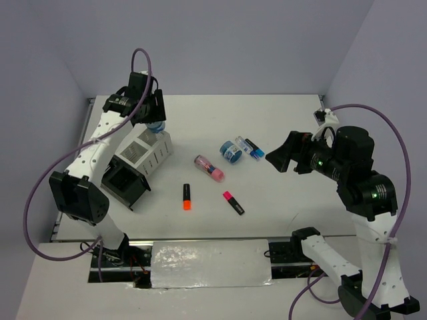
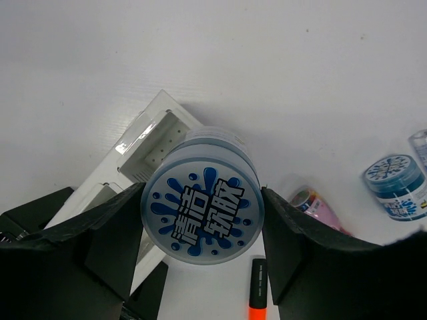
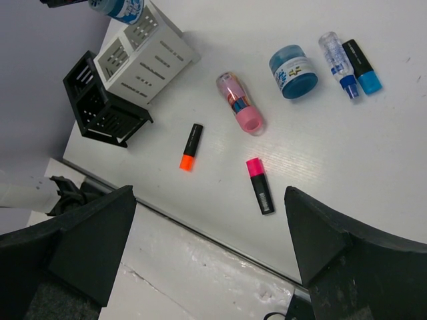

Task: Sort the stationery into containers
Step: Place the stationery in the storage box, then pick up the stationery from the center of the board.

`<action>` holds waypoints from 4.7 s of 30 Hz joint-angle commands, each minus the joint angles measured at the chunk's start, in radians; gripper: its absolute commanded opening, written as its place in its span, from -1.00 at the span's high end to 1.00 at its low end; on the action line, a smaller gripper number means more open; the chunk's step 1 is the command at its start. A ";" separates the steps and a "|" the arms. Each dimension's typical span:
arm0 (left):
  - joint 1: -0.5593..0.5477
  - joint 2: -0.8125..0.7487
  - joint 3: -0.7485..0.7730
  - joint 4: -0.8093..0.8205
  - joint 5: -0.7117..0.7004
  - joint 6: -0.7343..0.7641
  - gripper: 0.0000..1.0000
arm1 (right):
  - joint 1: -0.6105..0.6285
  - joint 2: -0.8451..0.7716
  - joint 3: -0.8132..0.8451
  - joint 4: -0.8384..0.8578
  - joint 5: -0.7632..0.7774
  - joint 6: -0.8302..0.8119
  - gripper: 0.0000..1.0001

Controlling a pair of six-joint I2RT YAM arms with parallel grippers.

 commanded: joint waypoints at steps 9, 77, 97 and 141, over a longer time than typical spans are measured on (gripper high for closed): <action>0.044 -0.020 -0.089 0.080 -0.010 0.026 1.00 | 0.008 0.010 -0.013 0.045 -0.017 -0.005 -0.99; 0.073 -0.318 -0.230 -0.044 0.398 0.078 -0.99 | 0.251 1.010 0.015 0.534 0.278 -0.447 -0.93; 0.073 -0.315 -0.266 -0.044 0.430 0.087 -0.99 | 0.307 1.088 -0.013 0.603 0.430 -0.427 0.53; -0.103 -0.249 -0.297 0.590 1.099 -0.486 -0.99 | 0.396 0.387 -0.020 0.646 -0.216 -0.203 1.00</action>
